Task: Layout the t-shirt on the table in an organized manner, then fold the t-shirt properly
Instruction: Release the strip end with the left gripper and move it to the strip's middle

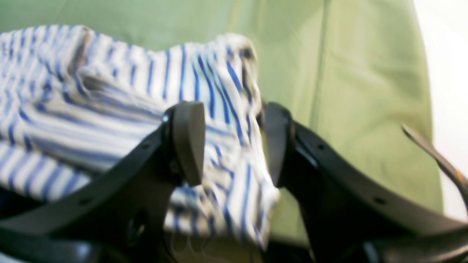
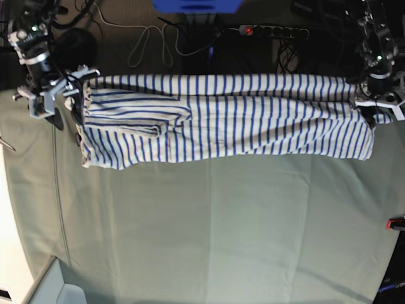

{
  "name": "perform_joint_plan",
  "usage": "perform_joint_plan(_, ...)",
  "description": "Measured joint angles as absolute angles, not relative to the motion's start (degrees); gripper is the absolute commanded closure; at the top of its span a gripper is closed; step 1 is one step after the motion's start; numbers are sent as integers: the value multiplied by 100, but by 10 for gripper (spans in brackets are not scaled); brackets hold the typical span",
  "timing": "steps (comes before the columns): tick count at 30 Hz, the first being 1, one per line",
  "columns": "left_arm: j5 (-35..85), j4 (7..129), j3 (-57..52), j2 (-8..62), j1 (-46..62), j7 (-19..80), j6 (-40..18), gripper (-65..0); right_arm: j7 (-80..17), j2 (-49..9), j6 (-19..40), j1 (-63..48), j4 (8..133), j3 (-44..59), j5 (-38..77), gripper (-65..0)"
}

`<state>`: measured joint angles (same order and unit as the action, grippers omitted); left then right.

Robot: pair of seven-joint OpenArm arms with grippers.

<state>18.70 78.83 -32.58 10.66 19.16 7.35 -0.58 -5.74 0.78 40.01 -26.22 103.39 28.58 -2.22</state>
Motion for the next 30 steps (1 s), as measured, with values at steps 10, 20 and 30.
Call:
perform_joint_plan(10, 1870, 7391, -3247, 1055, 1619, 698, -40, -545, -1527, 64, 4005, -1970, 9480, 2429, -252, -274)
perform_joint_plan(20, 1927, 6364, -3247, 1044, 1269, 530, -45, -543, -1531, 62, 4005, -1988, 9459, 2453, -255, -273)
perform_joint_plan(30, 1922, 6353, -3214, 1024, 1188, 561, -172, -89, -1540, 60, 4003, -1988, 9461, 2440, -252, -271)
